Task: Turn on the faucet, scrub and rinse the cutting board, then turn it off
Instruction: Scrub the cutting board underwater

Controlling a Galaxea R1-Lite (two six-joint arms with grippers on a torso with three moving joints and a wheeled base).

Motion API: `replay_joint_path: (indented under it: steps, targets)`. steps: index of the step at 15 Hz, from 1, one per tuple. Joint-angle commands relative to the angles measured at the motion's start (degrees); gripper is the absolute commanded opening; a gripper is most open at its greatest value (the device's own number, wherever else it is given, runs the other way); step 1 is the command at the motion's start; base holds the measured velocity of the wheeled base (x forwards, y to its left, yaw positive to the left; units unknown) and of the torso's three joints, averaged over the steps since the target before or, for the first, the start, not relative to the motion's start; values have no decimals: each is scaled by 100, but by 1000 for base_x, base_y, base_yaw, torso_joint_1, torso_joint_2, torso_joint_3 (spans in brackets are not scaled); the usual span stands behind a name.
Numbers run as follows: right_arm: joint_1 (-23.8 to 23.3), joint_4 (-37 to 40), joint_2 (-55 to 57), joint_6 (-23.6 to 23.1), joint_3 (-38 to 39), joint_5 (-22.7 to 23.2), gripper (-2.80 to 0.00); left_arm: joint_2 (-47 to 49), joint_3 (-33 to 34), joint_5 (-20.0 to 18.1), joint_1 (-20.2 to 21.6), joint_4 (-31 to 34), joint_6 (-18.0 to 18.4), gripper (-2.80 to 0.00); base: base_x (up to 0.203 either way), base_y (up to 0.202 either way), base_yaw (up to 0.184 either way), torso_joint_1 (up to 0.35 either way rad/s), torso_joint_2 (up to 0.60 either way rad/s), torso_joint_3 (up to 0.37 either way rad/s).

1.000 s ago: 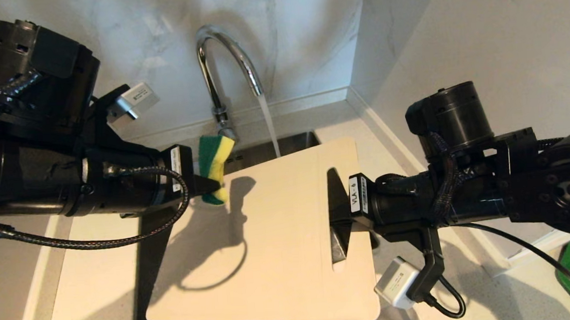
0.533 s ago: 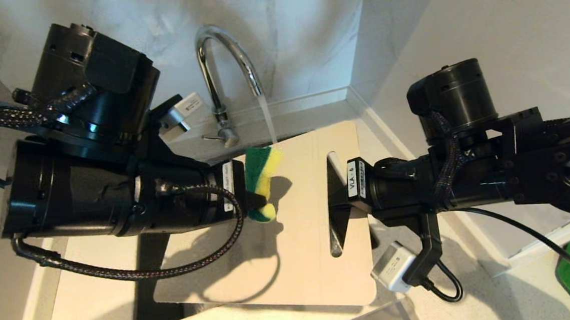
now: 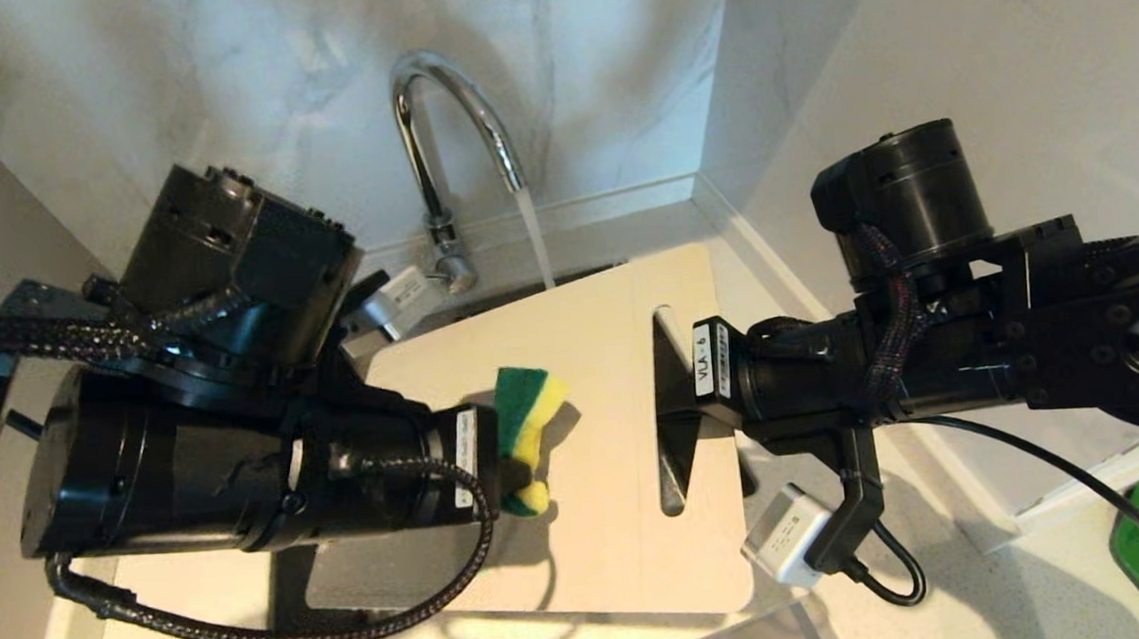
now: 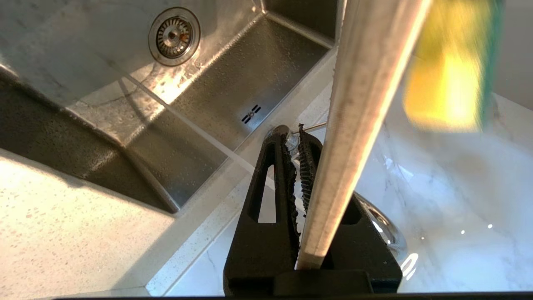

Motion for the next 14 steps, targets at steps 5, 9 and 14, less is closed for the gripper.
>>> replay_joint_path:
  steps: [5, 9, 14]
  targets:
    - [10, -12, -70, -66, -5, 36, -280, -136, 1097, 15, 193, -580, -15, -280, 0, 0, 0, 0, 0, 0]
    - [10, -12, -97, -66, 4, 45, -280, -109, 1852, -28, 780, -1188, 39, -280, 0, 0, 0, 0, 0, 0]
    - [10, -12, -97, -66, 21, 45, -280, -26, 2092, -82, 1194, -1451, 184, -280, 0, 0, 0, 0, 0, 0]
